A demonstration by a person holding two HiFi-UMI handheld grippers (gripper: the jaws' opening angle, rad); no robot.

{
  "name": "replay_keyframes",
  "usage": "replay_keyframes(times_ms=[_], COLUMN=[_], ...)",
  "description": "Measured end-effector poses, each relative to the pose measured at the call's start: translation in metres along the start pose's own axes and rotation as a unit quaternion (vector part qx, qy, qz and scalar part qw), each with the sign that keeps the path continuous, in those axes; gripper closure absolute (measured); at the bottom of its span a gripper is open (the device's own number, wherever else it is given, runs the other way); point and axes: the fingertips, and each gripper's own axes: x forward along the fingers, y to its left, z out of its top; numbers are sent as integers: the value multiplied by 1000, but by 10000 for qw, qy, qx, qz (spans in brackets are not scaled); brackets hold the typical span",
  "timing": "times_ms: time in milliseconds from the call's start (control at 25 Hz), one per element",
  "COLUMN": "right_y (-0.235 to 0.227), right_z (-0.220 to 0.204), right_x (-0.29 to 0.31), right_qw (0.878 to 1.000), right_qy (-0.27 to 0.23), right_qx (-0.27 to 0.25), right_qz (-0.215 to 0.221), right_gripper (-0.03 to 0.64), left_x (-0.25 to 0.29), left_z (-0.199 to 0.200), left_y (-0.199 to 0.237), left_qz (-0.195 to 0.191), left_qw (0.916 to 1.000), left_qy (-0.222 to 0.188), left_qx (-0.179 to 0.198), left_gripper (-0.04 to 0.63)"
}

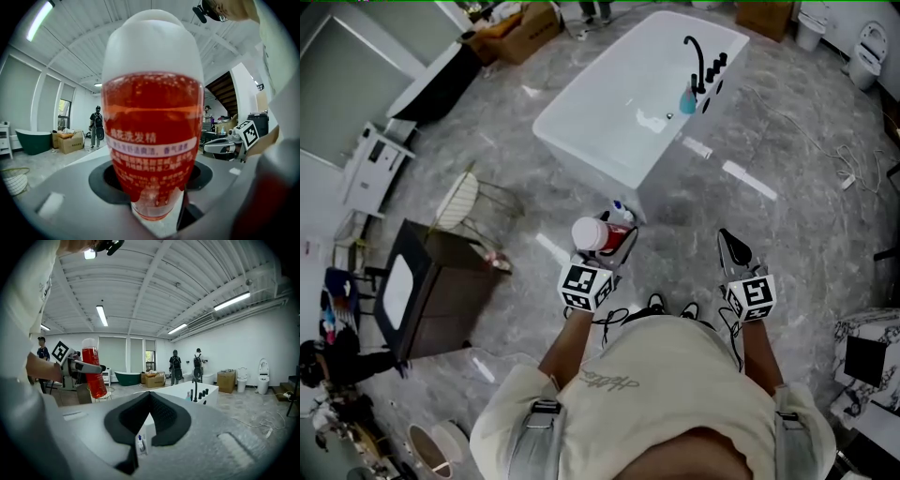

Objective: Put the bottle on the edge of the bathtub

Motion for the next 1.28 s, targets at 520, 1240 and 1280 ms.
replay_keyframes(times_ms=[520, 1240, 1280], right_y=[-14, -85, -95], right_z=[-20, -25, -21], right_x=[-29, 71, 81], right_qw=[9945, 9967, 9972], right_qy=[344, 341, 280], right_qx=[230, 466, 453], right_qz=[-963, -563, -522], right_gripper=[615, 615, 615], left_x=[25, 121, 131], left_z=[-27, -24, -20], left_y=[22, 49, 50], left_qz=[-478, -538, -544], left_qw=[9984, 9968, 9969], left_qy=[19, 512, 501], left_qx=[-313, -294, -281], left_gripper=[296, 295, 295])
